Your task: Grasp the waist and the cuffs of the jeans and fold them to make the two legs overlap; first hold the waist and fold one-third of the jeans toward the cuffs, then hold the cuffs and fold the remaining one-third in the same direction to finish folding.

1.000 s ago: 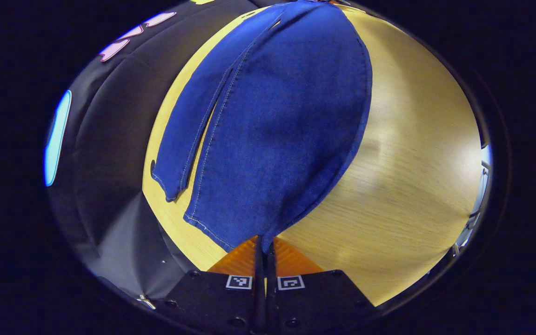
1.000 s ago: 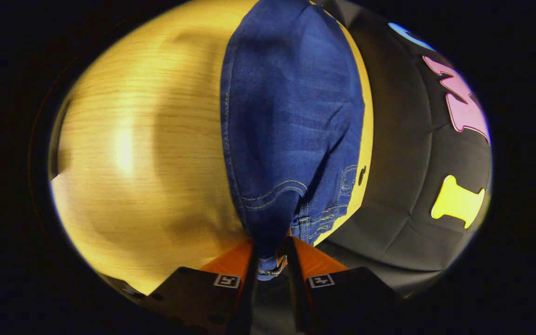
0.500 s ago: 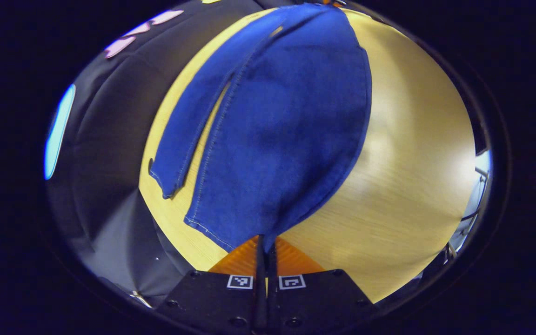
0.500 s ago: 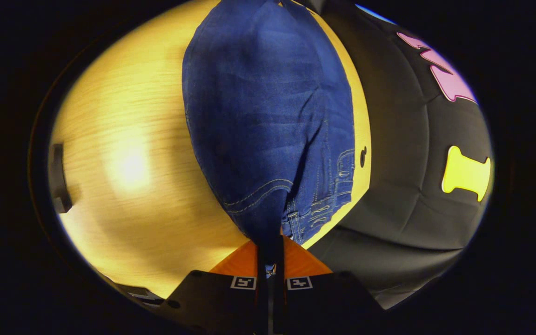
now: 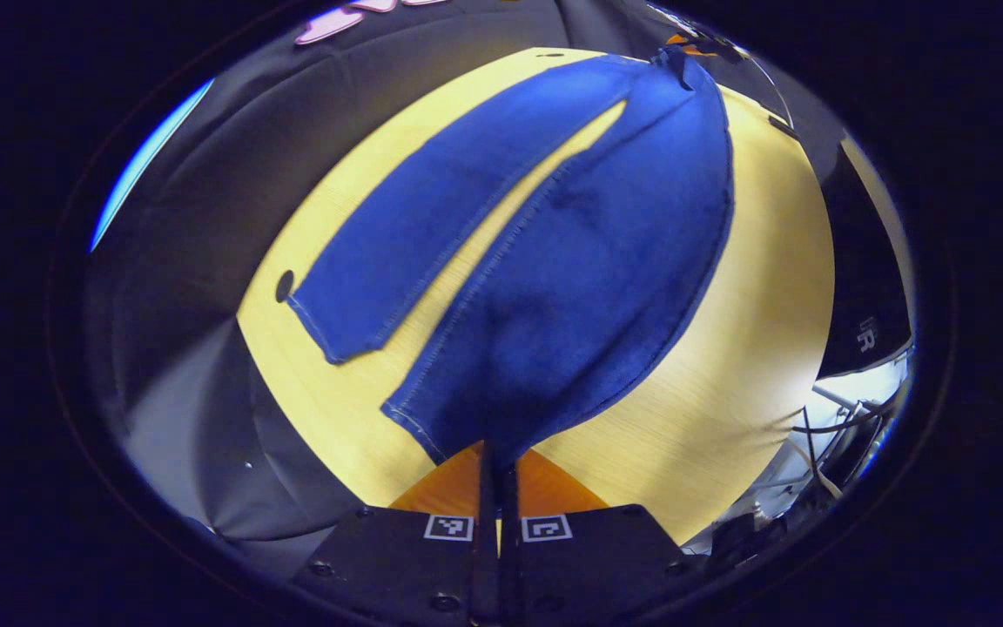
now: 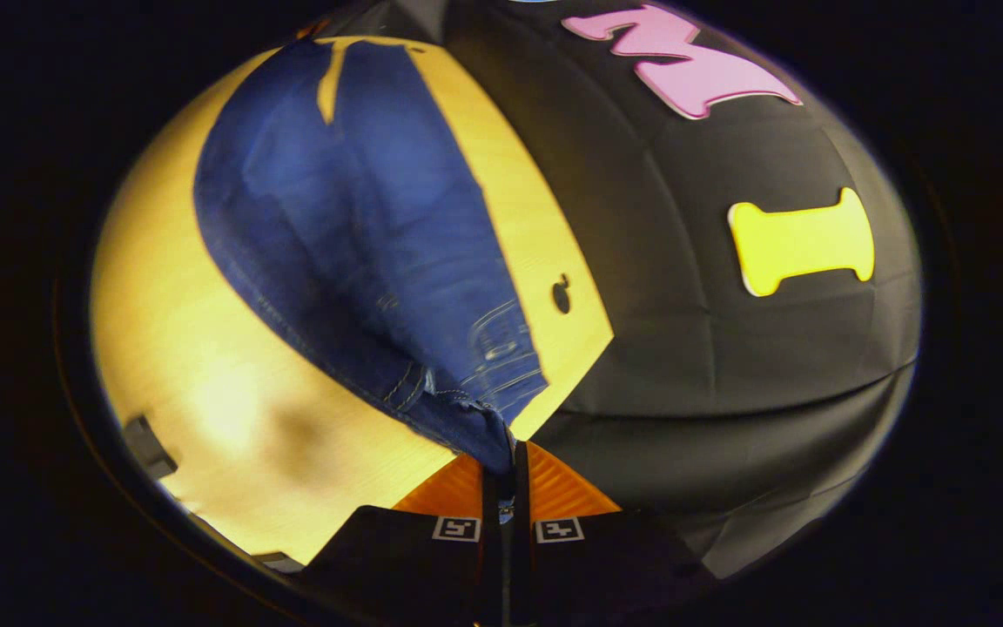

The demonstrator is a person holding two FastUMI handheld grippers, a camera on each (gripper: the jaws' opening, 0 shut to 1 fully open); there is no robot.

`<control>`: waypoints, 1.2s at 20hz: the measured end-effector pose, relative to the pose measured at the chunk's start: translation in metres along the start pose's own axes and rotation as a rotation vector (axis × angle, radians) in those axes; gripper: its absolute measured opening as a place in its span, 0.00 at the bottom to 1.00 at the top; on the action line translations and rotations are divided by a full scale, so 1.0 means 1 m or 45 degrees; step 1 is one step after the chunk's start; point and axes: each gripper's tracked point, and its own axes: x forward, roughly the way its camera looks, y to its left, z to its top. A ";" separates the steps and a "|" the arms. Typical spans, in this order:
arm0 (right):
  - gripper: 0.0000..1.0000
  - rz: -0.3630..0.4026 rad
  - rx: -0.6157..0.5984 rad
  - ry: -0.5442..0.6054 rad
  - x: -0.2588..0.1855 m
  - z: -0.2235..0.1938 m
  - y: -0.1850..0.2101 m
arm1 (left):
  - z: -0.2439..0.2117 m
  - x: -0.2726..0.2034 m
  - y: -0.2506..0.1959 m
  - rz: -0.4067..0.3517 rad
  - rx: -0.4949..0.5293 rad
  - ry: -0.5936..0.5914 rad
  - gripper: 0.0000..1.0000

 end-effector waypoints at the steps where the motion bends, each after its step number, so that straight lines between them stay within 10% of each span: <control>1: 0.08 -0.017 0.051 -0.017 0.004 0.013 -0.013 | 0.006 -0.008 0.013 -0.008 -0.005 -0.007 0.06; 9: 0.08 -0.111 0.579 0.059 0.064 0.056 -0.093 | 0.056 0.002 0.106 -0.095 -0.142 -0.044 0.06; 19: 0.09 -0.146 1.146 0.286 0.185 0.057 -0.104 | 0.072 0.126 0.195 0.085 -0.468 0.007 0.07; 22: 0.50 -0.164 1.302 0.297 0.179 0.057 -0.113 | 0.083 0.130 0.209 0.175 -0.542 -0.069 0.22; 24: 0.81 -0.199 1.341 0.283 0.173 0.053 -0.122 | 0.082 0.135 0.224 0.263 -0.566 -0.115 0.73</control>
